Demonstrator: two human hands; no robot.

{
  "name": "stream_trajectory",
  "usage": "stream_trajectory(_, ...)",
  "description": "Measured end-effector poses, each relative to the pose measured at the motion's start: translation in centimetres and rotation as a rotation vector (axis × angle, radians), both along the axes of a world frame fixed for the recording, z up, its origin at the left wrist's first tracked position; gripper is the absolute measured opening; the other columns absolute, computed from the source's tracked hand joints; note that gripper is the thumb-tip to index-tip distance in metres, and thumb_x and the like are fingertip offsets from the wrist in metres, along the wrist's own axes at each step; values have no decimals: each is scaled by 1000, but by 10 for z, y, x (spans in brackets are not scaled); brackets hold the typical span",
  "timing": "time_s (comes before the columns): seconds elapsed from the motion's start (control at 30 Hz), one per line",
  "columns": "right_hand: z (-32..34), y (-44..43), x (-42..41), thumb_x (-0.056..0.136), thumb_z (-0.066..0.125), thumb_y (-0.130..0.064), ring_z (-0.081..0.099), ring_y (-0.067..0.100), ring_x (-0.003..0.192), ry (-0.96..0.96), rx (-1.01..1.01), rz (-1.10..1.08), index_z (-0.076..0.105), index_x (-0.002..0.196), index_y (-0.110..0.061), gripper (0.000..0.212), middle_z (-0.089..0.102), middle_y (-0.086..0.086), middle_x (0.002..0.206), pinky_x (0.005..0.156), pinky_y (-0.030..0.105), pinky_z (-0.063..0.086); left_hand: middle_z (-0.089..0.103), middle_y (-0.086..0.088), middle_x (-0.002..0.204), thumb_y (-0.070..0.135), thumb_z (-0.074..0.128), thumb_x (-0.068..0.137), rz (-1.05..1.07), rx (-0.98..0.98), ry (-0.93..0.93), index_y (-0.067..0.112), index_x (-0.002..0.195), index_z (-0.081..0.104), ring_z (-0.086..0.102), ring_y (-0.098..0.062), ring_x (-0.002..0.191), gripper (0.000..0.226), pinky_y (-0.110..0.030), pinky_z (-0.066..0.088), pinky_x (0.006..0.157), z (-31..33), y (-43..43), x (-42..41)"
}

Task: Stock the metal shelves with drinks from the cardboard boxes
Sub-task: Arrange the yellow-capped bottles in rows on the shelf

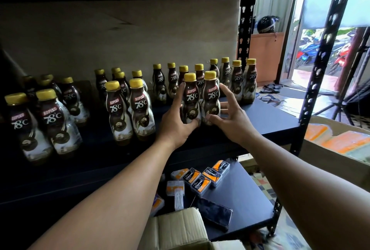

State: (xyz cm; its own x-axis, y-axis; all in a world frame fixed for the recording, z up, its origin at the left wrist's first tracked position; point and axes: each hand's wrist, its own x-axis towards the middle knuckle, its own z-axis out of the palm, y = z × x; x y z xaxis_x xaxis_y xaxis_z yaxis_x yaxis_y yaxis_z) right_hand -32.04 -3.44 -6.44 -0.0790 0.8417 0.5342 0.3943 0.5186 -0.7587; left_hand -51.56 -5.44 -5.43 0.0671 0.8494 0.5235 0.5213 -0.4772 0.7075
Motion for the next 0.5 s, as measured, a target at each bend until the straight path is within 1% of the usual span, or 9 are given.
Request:
stream_trajectory(0.07,0,0,0,88,81,-21,70,1,101,-18,18,11,17,156,-57,101,72,-10,116,99,42,57,48,3,151,24,80,87,-3,-2,-2,51,156,5,40,7,121,105,-20,36,100,0,0,0)
stream_trajectory(0.17,0,0,1,89,80,-19,69,-3,102,-26,28,18,17,157,-57,100,70,-12,120,100,38,56,49,4,150,25,80,87,2,-6,2,53,155,4,39,7,120,106,-20,35,100,1,0,0)
stream_trajectory(0.27,-1,1,1,89,80,-19,69,1,107,-23,25,25,17,156,-59,101,70,-8,124,102,38,55,50,4,150,26,80,86,11,-3,9,56,153,3,40,6,121,106,-21,35,100,1,0,0)
stream_trajectory(0.33,0,1,1,89,80,-19,69,1,106,-21,24,28,16,156,-59,101,70,-8,125,102,37,55,50,5,150,27,80,86,15,0,8,56,154,3,40,6,121,106,-22,35,101,0,1,-1)
stream_trajectory(0.43,0,0,1,89,79,-19,69,-1,104,-22,26,33,16,157,-58,100,71,-9,121,101,38,56,50,6,150,28,81,86,22,8,12,56,154,4,42,4,123,106,-23,36,101,-1,2,-1)
stream_trajectory(0.5,0,0,1,90,79,-17,70,1,103,-10,17,45,17,156,-58,99,73,-10,115,101,41,56,50,5,151,30,81,85,27,11,12,56,155,5,46,-3,131,107,-26,38,103,-2,3,-1)
